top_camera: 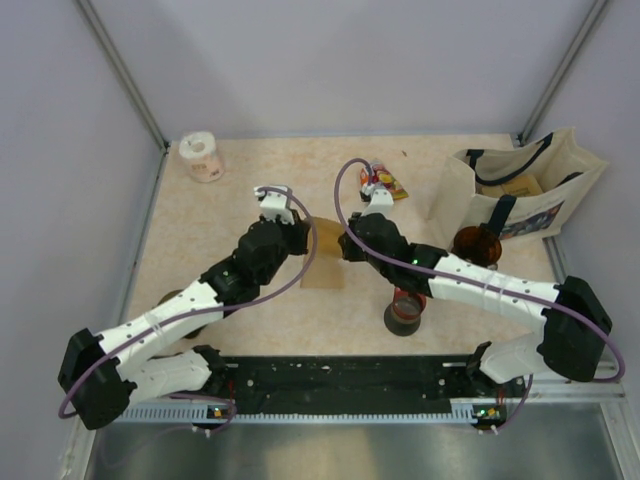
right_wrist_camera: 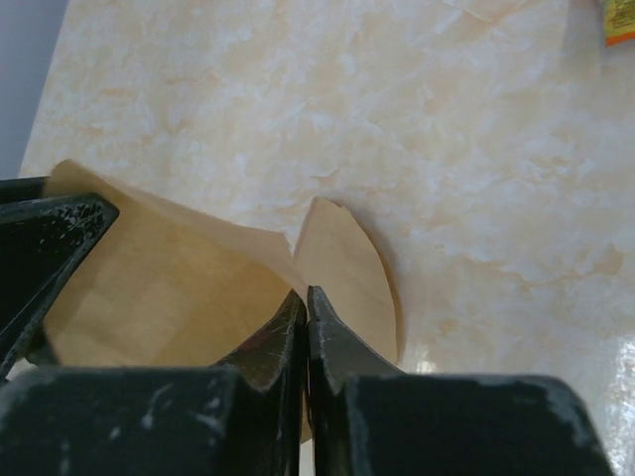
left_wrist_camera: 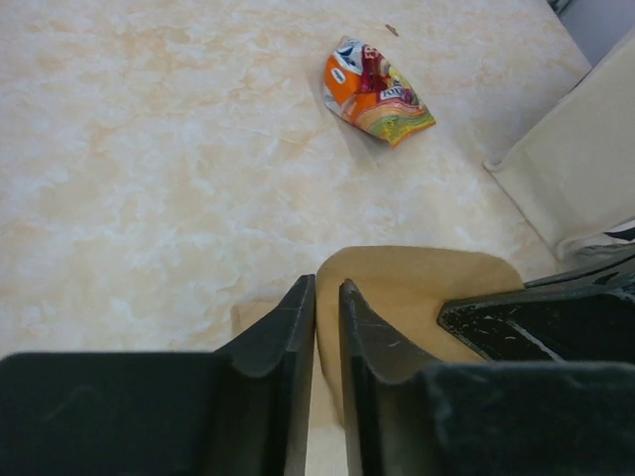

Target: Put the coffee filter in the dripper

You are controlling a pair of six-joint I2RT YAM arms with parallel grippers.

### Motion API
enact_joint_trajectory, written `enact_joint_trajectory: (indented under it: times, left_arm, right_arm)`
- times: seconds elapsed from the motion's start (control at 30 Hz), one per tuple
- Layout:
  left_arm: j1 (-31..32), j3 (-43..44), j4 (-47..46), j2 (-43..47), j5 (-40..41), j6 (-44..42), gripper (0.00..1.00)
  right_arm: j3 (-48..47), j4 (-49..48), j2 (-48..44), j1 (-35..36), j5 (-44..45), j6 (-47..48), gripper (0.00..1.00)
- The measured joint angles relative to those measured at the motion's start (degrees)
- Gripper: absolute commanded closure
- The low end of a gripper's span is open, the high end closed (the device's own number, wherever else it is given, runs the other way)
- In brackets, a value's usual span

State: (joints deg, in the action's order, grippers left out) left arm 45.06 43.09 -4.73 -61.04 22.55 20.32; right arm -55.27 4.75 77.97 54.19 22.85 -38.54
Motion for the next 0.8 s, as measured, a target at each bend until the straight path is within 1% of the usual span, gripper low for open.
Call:
enact_joint_trajectory:
  times: [0.03, 0.07, 0.1, 0.2, 0.3, 0.4, 0.5, 0.6, 0.67, 0.8]
  left_arm:
    - [0.0, 0.3, 0.9, 0.0, -0.3, 0.7, 0.37]
    - [0.0, 0.6, 1.5, 0.0, -0.7, 0.5, 0.14]
    - [0.0, 0.8, 2.0, 0.3, -1.6, 1.0, 0.01]
    - [0.0, 0.8, 2.7, 2.6, -5.3, 2.1, 0.01]
    - [-0.1, 0.6, 2.2, 7.1, -10.9, 2.2, 0.01]
    - [-0.1, -1.1, -1.1, 13.4, -14.6, 2.3, 0.01]
    - [-0.4, -2.2, -2.7, 16.2, -15.3, 2.3, 0.01]
    - [-0.9, -2.2, -3.3, 14.9, -15.5, 2.5, 0.01]
    - [-1.2, -2.2, -3.3, 13.1, -15.5, 2.8, 0.01]
    - [-1.5, -2.2, -1.5, 8.8, -15.2, 3.6, 0.01]
  right_arm:
    - [-0.2, 0.8, 0.0, 0.0, 0.1, 0.0, 1.0]
    - [-0.4, 1.8, 0.0, 0.0, 0.3, 0.0, 1.0]
    - [-1.0, 3.3, 0.0, 0.0, 0.8, 0.0, 1.0]
    - [-3.0, 9.5, -1.2, -0.6, 1.5, 0.1, 1.0]
    - [-5.4, 16.9, -4.8, -3.3, 0.0, 0.0, 1.0]
    - [-8.6, 26.5, -11.0, -7.1, -0.5, -0.1, 1.0]
    - [-12.9, 37.0, -19.1, -10.6, -0.1, -0.1, 1.0]
    - [-17.2, 45.5, -24.8, -15.5, 1.2, 0.2, 1.0]
    - [-19.8, 50.8, -26.7, -19.6, 2.5, 1.2, 1.0]
    - [-22.5, 57.5, -25.5, -27.0, 3.8, 4.3, 1.0]
